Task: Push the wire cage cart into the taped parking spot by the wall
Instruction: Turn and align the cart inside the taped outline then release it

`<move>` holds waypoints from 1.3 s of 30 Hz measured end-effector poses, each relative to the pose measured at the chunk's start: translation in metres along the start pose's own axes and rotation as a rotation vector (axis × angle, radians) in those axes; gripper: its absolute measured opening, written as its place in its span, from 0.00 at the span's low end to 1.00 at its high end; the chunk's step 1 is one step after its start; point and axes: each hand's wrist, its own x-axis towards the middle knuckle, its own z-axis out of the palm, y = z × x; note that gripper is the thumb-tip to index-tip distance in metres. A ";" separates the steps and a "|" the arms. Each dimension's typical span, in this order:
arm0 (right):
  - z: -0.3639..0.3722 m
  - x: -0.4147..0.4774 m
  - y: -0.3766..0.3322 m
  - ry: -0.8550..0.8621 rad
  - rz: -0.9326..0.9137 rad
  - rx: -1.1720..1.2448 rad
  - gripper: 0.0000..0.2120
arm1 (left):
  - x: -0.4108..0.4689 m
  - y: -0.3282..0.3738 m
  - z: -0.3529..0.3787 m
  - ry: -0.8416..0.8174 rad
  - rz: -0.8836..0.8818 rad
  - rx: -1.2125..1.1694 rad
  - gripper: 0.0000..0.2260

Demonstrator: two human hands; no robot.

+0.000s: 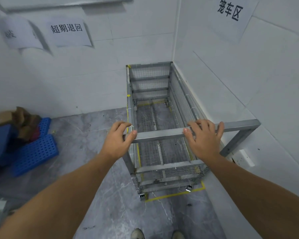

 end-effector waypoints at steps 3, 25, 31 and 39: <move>0.003 -0.001 0.002 0.014 -0.001 -0.005 0.21 | 0.000 0.000 0.002 0.007 -0.030 -0.017 0.21; 0.022 -0.026 -0.097 0.149 0.573 0.277 0.39 | 0.023 -0.035 -0.013 -0.270 0.552 -0.208 0.19; 0.017 -0.025 -0.092 0.044 0.597 0.245 0.35 | 0.028 -0.029 -0.004 -0.202 0.581 -0.225 0.15; 0.008 -0.018 -0.069 0.009 0.564 0.146 0.29 | 0.026 -0.018 0.006 -0.159 0.535 -0.221 0.15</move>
